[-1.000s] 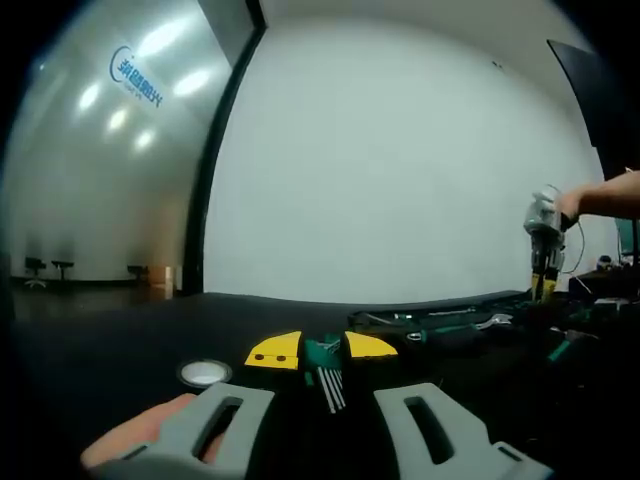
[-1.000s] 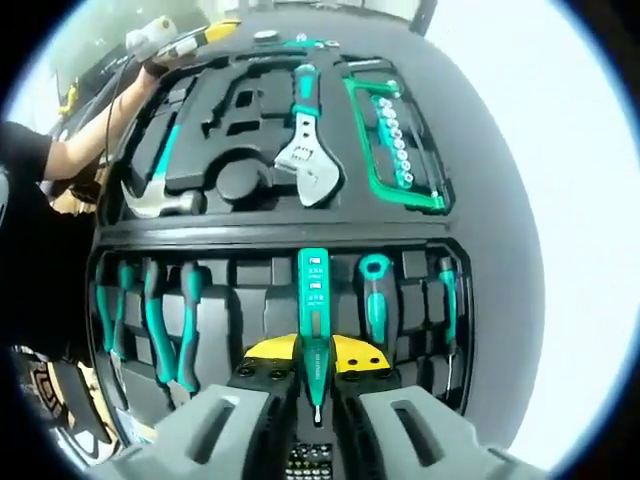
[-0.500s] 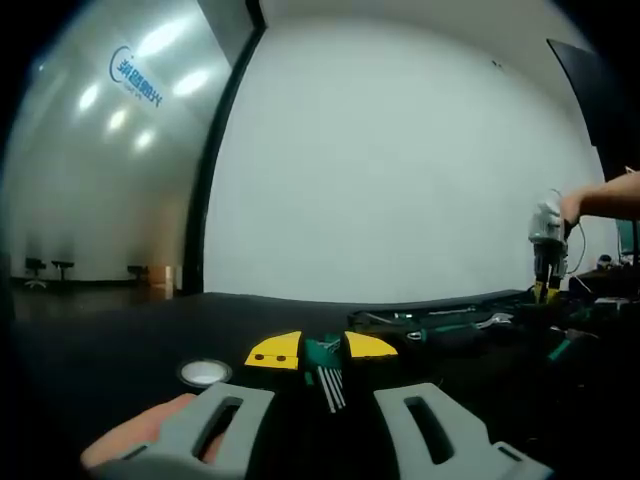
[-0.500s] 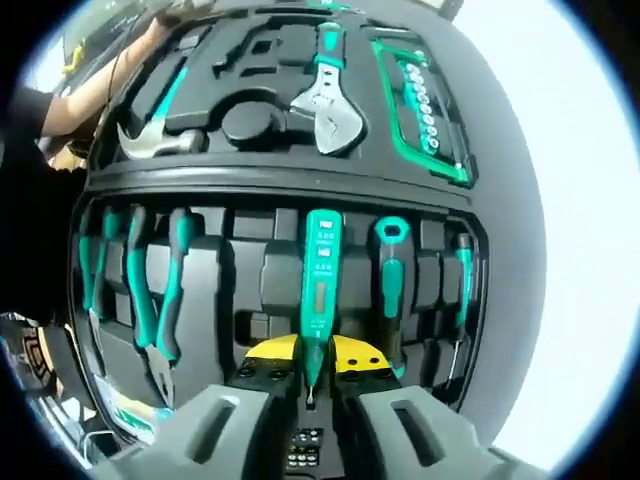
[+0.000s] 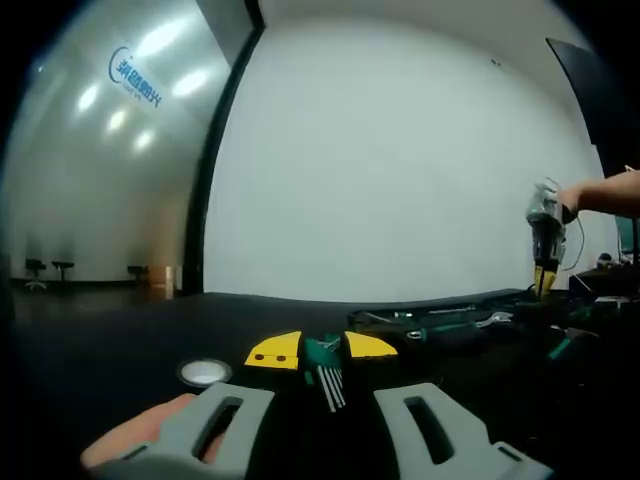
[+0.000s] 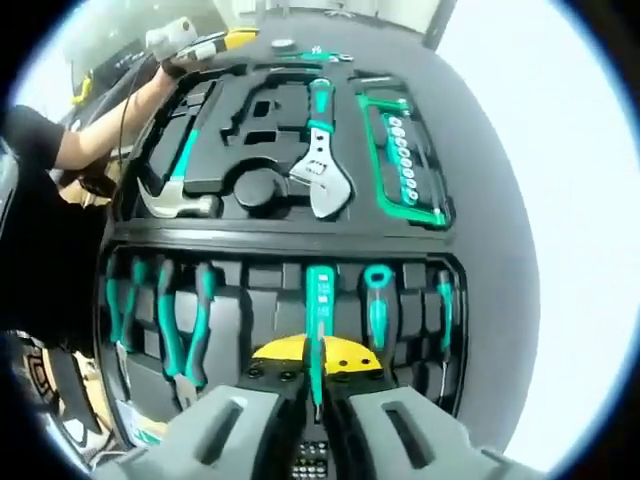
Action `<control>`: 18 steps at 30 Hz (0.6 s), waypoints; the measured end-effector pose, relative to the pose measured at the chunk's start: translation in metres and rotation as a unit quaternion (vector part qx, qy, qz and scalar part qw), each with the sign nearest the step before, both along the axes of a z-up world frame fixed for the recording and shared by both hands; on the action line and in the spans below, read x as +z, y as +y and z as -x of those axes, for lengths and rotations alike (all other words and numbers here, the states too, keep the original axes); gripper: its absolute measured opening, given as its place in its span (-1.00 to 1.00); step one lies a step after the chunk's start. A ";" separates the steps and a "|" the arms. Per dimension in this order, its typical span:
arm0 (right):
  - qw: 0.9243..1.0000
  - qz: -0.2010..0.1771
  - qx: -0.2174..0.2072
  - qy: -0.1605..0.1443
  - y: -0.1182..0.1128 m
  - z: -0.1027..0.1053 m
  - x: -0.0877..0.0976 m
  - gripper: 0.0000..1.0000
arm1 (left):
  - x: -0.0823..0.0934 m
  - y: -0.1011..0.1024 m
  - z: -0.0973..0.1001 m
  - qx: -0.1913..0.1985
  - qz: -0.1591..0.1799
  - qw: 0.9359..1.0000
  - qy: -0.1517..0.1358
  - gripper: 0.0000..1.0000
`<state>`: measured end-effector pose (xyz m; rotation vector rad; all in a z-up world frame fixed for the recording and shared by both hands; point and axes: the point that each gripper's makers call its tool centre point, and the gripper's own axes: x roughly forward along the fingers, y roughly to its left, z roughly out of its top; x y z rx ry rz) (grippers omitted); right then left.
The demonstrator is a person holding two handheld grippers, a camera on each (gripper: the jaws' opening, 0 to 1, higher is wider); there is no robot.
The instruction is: Pick up the tools and put them into their designated positions in the toolbox.
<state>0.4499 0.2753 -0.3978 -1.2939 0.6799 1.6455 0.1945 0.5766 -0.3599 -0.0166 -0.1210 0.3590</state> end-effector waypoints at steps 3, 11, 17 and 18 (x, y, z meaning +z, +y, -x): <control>1.000 0.008 0.006 -0.004 0.001 0.000 -0.008 -0.98 | 0.000 0.000 0.000 0.000 0.001 1.000 0.000 -0.73; 1.000 0.011 -0.025 -0.001 0.000 -0.003 -0.009 -0.97 | 0.000 -0.001 0.000 -0.001 -0.001 1.000 0.001 -0.73; 1.000 0.006 -0.011 -0.021 0.001 0.002 -0.012 -0.96 | 0.000 -0.001 0.000 -0.001 -0.001 1.000 0.002 -0.73; 0.999 0.009 -0.016 -0.031 0.002 0.002 -0.012 -0.97 | 0.000 -0.001 0.000 -0.001 -0.002 1.000 0.002 -0.73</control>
